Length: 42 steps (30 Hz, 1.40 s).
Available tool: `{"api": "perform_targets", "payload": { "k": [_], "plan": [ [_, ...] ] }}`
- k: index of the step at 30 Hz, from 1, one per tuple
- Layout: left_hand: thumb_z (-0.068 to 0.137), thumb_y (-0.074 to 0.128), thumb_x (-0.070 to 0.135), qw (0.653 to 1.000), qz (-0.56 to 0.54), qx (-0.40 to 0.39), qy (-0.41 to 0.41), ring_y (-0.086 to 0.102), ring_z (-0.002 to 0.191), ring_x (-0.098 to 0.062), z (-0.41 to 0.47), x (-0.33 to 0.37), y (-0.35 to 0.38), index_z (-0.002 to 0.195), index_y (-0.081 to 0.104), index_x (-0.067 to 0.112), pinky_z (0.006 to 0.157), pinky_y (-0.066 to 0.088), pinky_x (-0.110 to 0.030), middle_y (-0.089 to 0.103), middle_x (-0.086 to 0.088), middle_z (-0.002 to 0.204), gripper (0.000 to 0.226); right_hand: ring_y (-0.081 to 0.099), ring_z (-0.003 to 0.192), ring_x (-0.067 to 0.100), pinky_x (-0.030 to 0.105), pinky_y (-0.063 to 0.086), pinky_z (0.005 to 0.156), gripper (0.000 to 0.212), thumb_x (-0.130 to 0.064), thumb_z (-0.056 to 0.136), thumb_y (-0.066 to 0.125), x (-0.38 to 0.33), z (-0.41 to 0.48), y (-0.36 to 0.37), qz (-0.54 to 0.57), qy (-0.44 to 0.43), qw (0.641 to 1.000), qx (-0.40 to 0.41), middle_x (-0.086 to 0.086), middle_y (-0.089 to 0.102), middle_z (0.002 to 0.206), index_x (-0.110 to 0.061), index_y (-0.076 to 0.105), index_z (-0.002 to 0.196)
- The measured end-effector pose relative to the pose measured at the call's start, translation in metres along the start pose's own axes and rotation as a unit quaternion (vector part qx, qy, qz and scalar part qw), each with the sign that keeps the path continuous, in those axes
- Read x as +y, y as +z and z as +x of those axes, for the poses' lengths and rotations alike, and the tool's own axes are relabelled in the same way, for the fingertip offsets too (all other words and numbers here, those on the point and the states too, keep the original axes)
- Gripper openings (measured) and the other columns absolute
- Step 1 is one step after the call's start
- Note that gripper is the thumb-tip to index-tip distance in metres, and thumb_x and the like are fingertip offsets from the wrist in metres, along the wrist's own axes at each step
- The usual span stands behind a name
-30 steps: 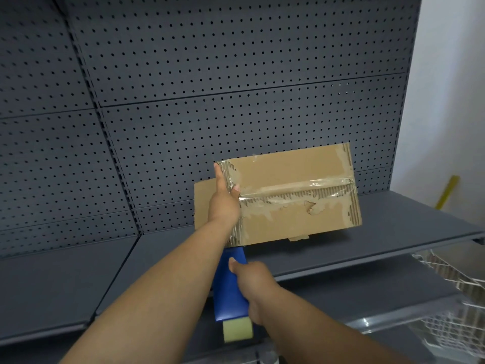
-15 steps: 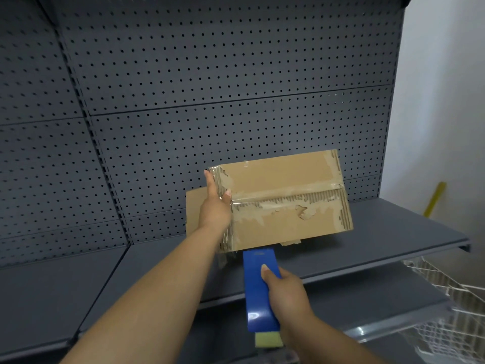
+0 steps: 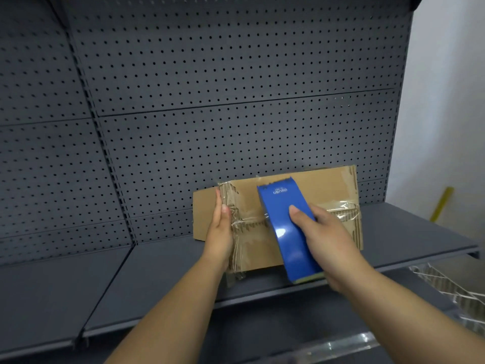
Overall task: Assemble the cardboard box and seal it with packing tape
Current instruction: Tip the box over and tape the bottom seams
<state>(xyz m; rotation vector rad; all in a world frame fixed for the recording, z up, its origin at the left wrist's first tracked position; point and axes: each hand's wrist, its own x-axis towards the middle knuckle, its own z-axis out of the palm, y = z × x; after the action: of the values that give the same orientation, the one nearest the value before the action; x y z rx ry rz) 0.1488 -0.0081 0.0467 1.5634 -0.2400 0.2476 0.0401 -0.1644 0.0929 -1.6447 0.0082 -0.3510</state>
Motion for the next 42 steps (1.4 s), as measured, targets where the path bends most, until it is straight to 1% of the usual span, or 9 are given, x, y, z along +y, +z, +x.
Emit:
{"api": "perform_targets", "payload": {
  "k": [7, 15, 19, 22, 25, 27, 30, 37, 42],
  "plan": [
    [0.100, 0.027, 0.033, 1.000, -0.005, 0.002, 0.022, 0.026, 0.137, -0.002, -0.032, -0.009, 0.004, 0.130, 0.018, 0.061, 0.117, 0.021, -0.032, 0.024, 0.014, 0.153, 0.042, 0.062, 0.074, 0.018, 0.029, 0.043, 0.065, 0.015, -0.037, 0.092, 0.049, -0.035, 0.022, -0.001, -0.109, -0.057, 0.992, -0.017, -0.008, 0.066, 0.082, -0.032, 0.062, 0.088],
    [0.100, 0.030, 0.027, 0.989, 0.138, 0.039, 0.028, 0.035, 0.127, 0.001, -0.058, -0.015, -0.002, 0.144, 0.019, 0.037, 0.101, 0.032, -0.017, 0.038, 0.012, 0.145, 0.047, 0.053, 0.071, 0.024, 0.030, 0.035, 0.062, 0.042, -0.038, 0.092, 0.048, -0.046, 0.040, -0.006, -0.268, 0.009, 0.962, -0.053, 0.008, 0.059, 0.085, -0.002, 0.060, 0.109],
    [0.098, 0.035, 0.034, 0.956, 0.275, 0.090, 0.049, 0.061, 0.094, -0.019, -0.060, -0.001, -0.005, 0.147, 0.010, 0.035, 0.079, 0.050, -0.032, 0.066, -0.003, 0.103, 0.055, 0.051, 0.073, 0.024, 0.031, 0.035, 0.067, 0.044, -0.040, 0.092, 0.047, -0.044, 0.042, -0.004, -0.297, 0.005, 0.953, -0.059, 0.009, 0.057, 0.086, -0.001, 0.059, 0.111],
    [0.098, 0.033, 0.038, 0.920, 0.367, 0.113, 0.074, 0.059, 0.067, -0.026, -0.051, 0.012, -0.003, 0.147, -0.004, 0.034, 0.059, 0.047, -0.035, 0.060, -0.009, 0.071, 0.062, 0.050, 0.073, 0.024, 0.031, 0.034, 0.067, 0.045, -0.039, 0.092, 0.047, -0.043, 0.043, -0.004, -0.299, 0.000, 0.953, -0.056, 0.010, 0.055, 0.086, 0.001, 0.058, 0.110],
    [0.099, 0.033, 0.035, 0.889, 0.428, 0.107, 0.121, 0.063, 0.095, -0.026, -0.039, 0.021, -0.007, 0.146, 0.022, 0.028, 0.076, 0.051, -0.036, 0.067, -0.009, 0.108, 0.049, 0.050, 0.072, 0.024, 0.032, 0.034, 0.066, 0.046, -0.039, 0.092, 0.047, -0.040, 0.044, -0.004, -0.300, -0.001, 0.952, -0.053, 0.010, 0.054, 0.084, 0.001, 0.058, 0.110],
    [0.098, 0.039, 0.029, 0.907, 0.391, 0.075, 0.138, 0.046, 0.128, -0.018, -0.033, 0.021, -0.012, 0.141, 0.039, 0.022, 0.101, 0.040, -0.031, 0.045, 0.000, 0.144, 0.043, 0.049, 0.072, 0.024, 0.032, 0.034, 0.066, 0.046, -0.040, 0.092, 0.047, -0.038, 0.045, -0.005, -0.295, 0.000, 0.954, -0.052, 0.010, 0.054, 0.084, 0.001, 0.058, 0.110],
    [0.096, 0.046, 0.022, 0.921, 0.356, 0.031, 0.154, 0.027, 0.140, -0.011, -0.026, 0.022, -0.021, 0.136, 0.046, 0.018, 0.112, 0.023, -0.026, 0.029, 0.008, 0.151, 0.040, 0.052, 0.072, 0.025, 0.032, 0.035, 0.066, 0.044, -0.040, 0.091, 0.047, -0.035, 0.048, -0.006, -0.288, -0.003, 0.956, -0.052, 0.010, 0.057, 0.085, -0.001, 0.059, 0.106],
    [0.097, 0.027, 0.042, 0.968, 0.248, -0.025, -0.012, -0.011, 0.144, -0.014, -0.043, 0.000, -0.029, 0.146, -0.011, 0.027, 0.116, 0.003, -0.039, -0.018, 0.010, 0.155, 0.064, 0.052, 0.074, 0.025, 0.032, 0.035, 0.067, 0.042, -0.039, 0.092, 0.046, -0.032, 0.050, -0.007, -0.278, -0.022, 0.959, -0.056, 0.015, 0.063, 0.093, -0.002, 0.059, 0.108],
    [0.091, 0.045, 0.045, 0.973, 0.218, -0.024, -0.077, 0.015, 0.144, -0.018, -0.087, -0.049, -0.012, 0.148, -0.008, 0.026, 0.114, 0.016, -0.034, 0.013, 0.001, 0.157, 0.079, 0.052, 0.075, 0.025, 0.032, 0.036, 0.068, 0.041, -0.036, 0.093, 0.045, -0.030, 0.051, -0.007, -0.284, -0.037, 0.957, -0.055, 0.020, 0.066, 0.104, -0.002, 0.059, 0.109]
  ]
}}
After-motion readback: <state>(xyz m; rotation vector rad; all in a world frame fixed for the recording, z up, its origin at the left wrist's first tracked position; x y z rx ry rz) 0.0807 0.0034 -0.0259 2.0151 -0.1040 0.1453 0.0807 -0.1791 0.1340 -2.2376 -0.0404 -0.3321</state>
